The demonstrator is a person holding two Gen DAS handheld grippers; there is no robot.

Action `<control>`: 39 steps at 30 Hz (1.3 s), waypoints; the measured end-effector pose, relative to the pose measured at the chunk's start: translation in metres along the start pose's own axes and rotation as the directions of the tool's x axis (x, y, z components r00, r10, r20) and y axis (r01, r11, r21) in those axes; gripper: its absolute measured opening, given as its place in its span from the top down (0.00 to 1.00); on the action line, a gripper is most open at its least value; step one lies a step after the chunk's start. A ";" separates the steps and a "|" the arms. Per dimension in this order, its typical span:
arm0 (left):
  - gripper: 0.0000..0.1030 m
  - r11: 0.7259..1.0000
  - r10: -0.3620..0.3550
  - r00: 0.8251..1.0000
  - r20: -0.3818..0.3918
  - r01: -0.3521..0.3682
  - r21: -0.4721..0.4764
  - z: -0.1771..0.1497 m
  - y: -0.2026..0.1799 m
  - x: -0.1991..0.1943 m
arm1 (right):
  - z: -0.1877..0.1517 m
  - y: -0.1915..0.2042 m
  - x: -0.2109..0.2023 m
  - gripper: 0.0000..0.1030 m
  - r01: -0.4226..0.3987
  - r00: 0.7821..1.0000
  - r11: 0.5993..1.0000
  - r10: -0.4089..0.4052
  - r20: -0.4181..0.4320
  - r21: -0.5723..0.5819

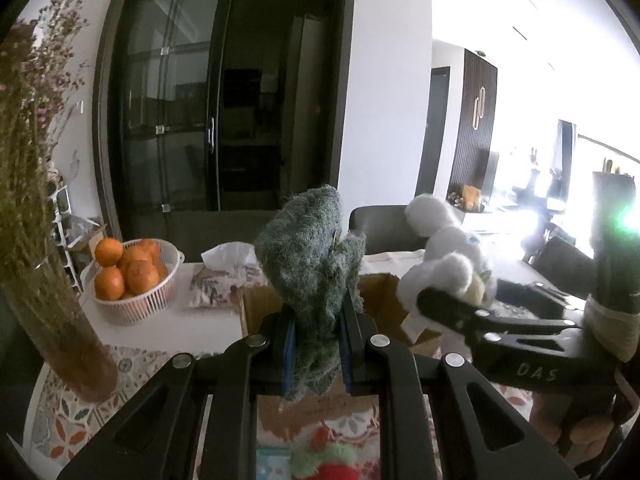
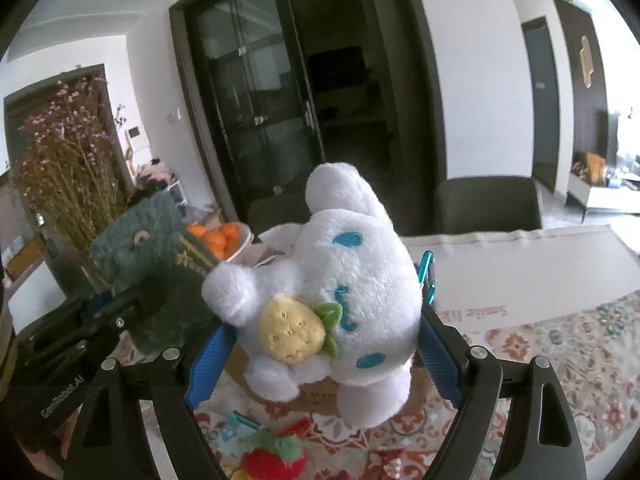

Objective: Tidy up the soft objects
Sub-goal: 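Lift both plushes and carry them over the cardboard box, then lower both plushes into the box and open both tools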

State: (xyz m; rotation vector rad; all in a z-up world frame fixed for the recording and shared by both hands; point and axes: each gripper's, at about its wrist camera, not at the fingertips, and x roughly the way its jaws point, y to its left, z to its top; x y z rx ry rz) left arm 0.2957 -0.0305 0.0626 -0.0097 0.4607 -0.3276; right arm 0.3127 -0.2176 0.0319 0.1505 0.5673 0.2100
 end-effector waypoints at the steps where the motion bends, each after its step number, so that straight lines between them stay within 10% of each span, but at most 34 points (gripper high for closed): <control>1: 0.82 1.000 0.001 1.000 -0.001 -0.001 -0.001 0.002 0.002 0.004 | 0.001 -0.003 0.006 0.17 -0.006 1.000 1.000 0.006 -0.012 0.008; 27: 0.81 1.000 -0.015 0.965 -0.260 0.017 0.002 -0.021 0.000 0.117 | -0.006 -0.042 0.136 0.15 -0.022 0.926 0.999 0.036 -0.377 0.039; 39: 0.43 0.999 0.017 0.946 -0.323 -0.008 0.031 -0.020 0.003 0.116 | -0.010 -0.043 0.149 0.10 -0.014 0.873 0.999 0.027 -0.487 0.030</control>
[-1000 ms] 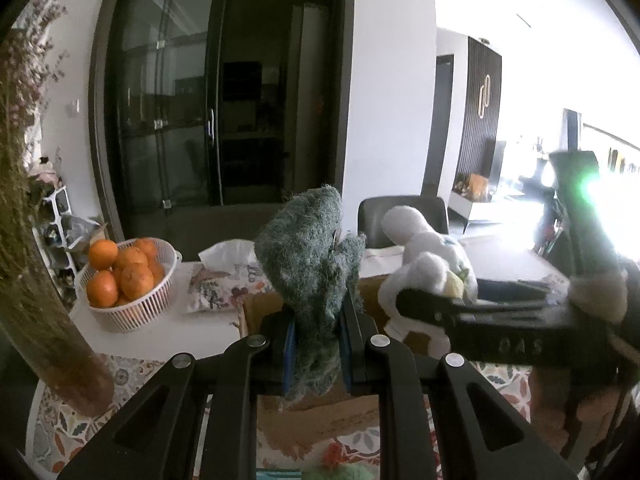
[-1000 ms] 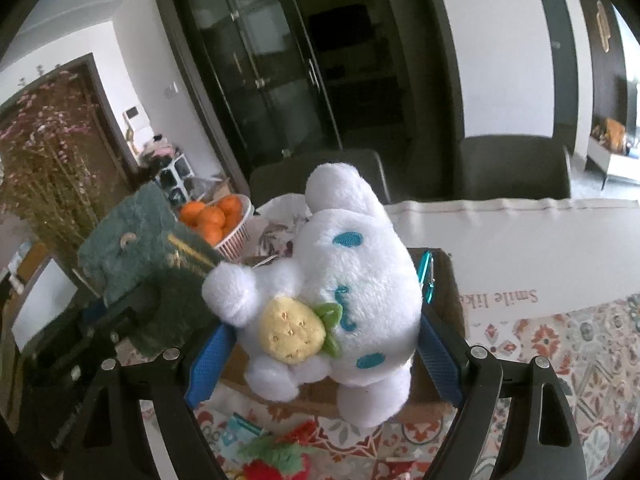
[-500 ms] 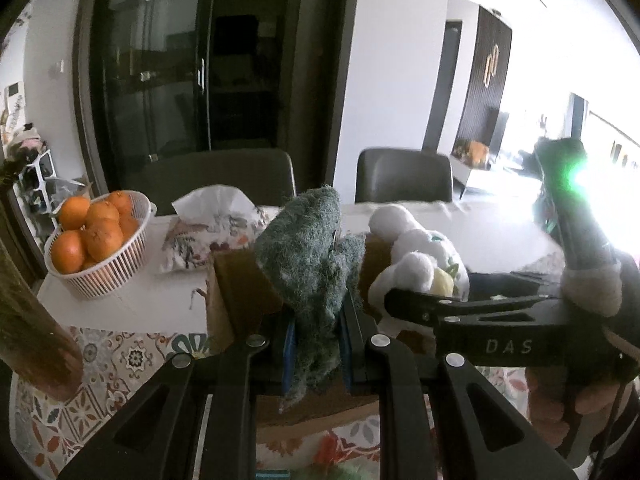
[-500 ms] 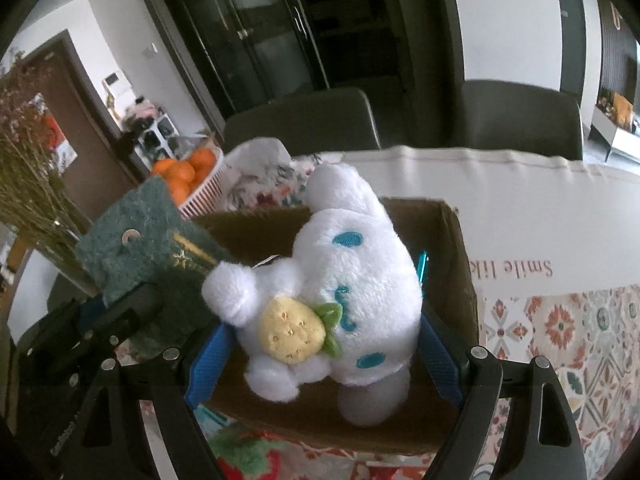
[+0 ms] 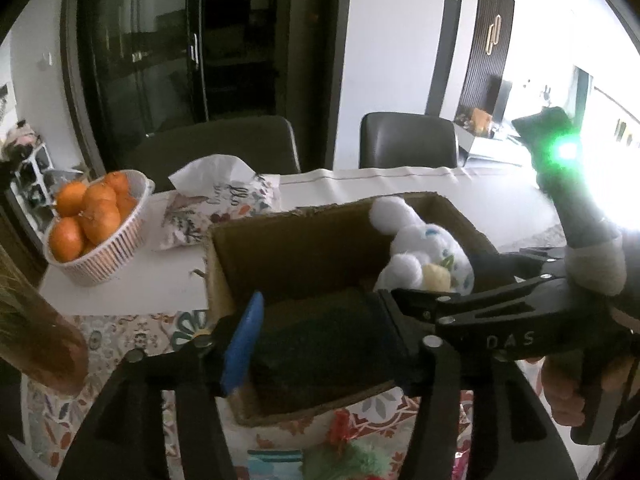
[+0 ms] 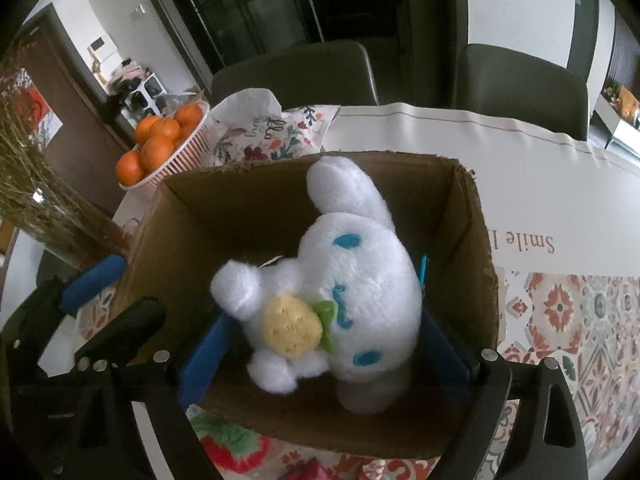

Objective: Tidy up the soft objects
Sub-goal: 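Lower both plushes into the box and open both tools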

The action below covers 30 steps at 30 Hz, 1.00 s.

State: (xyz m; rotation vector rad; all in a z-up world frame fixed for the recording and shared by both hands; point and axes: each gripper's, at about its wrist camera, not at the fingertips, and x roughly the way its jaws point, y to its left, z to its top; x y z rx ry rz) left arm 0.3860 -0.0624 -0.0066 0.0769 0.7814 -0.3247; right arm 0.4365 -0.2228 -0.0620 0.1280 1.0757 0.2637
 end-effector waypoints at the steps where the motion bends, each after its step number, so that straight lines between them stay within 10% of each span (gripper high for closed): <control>1: 0.42 1.000 0.018 1.000 0.004 -0.018 0.004 0.000 0.000 -0.003 | 0.000 0.000 0.000 0.10 -0.002 1.000 1.000 0.002 0.000 0.003; 30: 0.39 0.997 0.083 0.995 -0.056 -0.083 0.001 -0.032 -0.002 -0.077 | -0.055 0.043 -0.082 0.10 0.148 0.984 0.986 -0.140 0.106 -0.075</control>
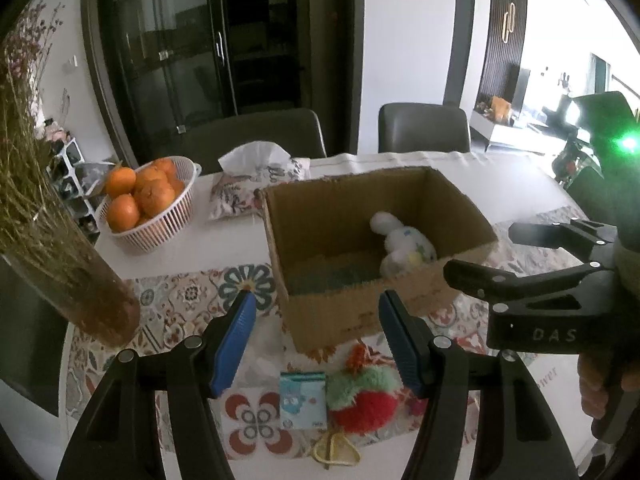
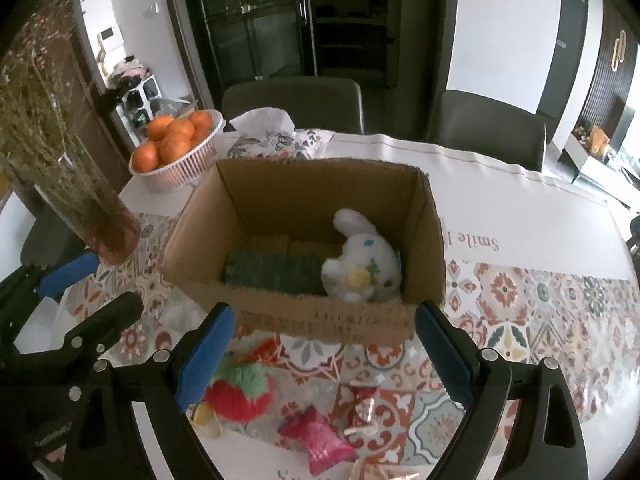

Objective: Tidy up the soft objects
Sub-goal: 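Lower both plushes into the box and open both tools, then grasp the red candy packet with the right tool while the left tool grasps the strawberry plush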

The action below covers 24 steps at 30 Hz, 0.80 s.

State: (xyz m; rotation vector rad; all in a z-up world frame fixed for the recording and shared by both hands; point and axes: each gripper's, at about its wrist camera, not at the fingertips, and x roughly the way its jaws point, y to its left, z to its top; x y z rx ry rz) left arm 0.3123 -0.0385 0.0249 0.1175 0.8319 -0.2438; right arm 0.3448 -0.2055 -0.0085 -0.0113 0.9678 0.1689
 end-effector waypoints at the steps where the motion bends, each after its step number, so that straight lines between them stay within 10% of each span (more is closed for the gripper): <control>1: 0.39 1.000 -0.008 1.000 -0.010 0.008 -0.002 -0.003 -0.001 -0.001 | -0.004 0.000 -0.002 0.10 0.002 1.000 1.000 -0.002 -0.006 0.000; 24: 0.39 0.995 -0.103 0.970 -0.222 0.102 -0.016 -0.051 -0.025 0.028 | -0.060 -0.017 0.013 0.10 0.038 0.988 0.996 -0.026 -0.153 0.078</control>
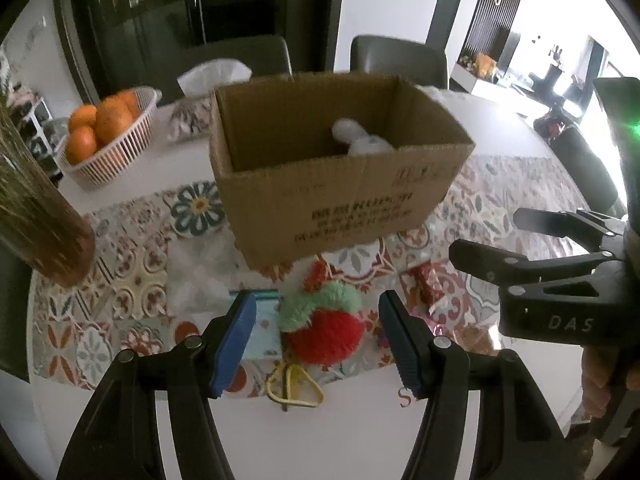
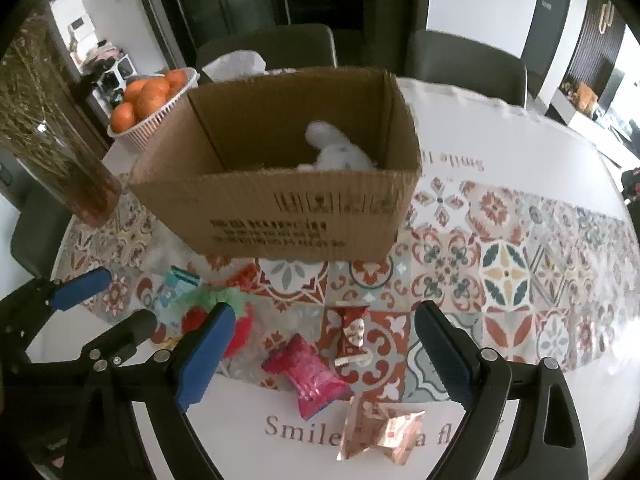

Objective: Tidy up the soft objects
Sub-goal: 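Grasp the red candy packet with the right tool while the left tool grasps the strawberry plush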

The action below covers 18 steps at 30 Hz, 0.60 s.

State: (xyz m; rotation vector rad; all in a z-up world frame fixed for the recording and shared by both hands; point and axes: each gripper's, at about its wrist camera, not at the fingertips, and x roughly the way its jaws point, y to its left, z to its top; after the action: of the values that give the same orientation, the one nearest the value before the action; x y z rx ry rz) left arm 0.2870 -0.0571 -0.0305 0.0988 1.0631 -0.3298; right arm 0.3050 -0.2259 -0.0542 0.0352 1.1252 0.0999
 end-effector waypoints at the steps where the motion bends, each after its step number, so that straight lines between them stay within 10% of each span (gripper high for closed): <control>1: 0.39 1.000 -0.007 1.000 -0.015 0.006 -0.003 -0.001 0.000 0.004 | -0.001 0.000 0.002 0.10 0.001 1.000 1.000 -0.001 -0.006 0.002; 18: 0.40 0.995 -0.085 0.976 -0.199 0.074 -0.063 -0.012 0.000 0.063 | -0.017 -0.021 0.052 0.11 0.005 0.991 0.998 0.002 -0.132 0.058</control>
State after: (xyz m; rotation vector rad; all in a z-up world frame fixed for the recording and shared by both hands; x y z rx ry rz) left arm 0.3041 -0.0680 -0.0909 0.0408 1.2785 -0.3684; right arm 0.3130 -0.2418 -0.1105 0.0806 1.2599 0.0690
